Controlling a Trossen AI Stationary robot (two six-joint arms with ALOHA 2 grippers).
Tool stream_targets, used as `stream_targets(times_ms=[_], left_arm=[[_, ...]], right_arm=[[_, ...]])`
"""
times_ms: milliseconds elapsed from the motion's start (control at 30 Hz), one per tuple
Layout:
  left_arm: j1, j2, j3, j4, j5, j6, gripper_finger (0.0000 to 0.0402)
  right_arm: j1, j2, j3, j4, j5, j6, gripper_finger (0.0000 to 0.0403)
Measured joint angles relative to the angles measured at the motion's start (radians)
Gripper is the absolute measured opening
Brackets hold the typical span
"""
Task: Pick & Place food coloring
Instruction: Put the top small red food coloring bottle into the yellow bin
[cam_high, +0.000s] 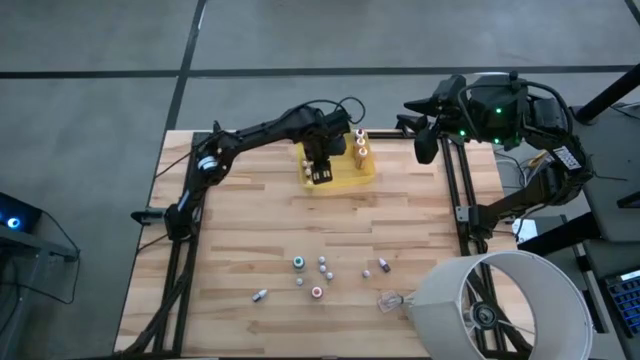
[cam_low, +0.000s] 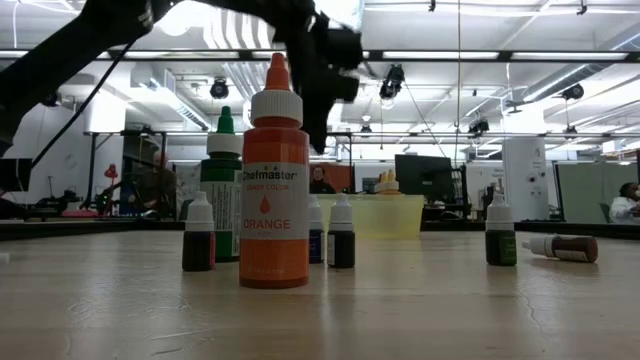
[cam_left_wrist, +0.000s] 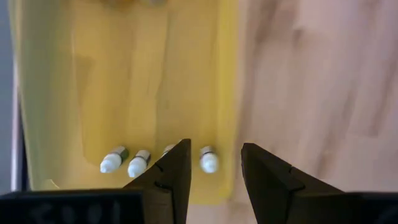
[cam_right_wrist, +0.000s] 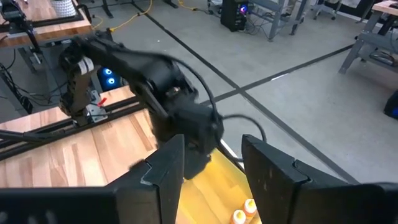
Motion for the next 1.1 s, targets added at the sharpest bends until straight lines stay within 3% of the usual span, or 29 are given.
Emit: stream_targets(times_ms=[167, 900, 1100], left_arm=[[-0.052, -0.015, 0.128, -0.037, 0.002, -0.005, 0.0113], [-0.286, -0.431, -0.405, 0.012, 0.059, -0.164, 0.0113], [-0.336, -0.494, -0.523, 0.015, 0.13, -0.235, 0.0113]], right_arm=[[0.0, -0.002, 0.0, -0.023, -0.002, -0.023, 0.016], [0.0, 0.0, -0.002, -0.075, -0.009, -0.052, 0.0164], [0.0, 0.0, -0.007, -0.075, -0.009, -0.053, 0.0164]])
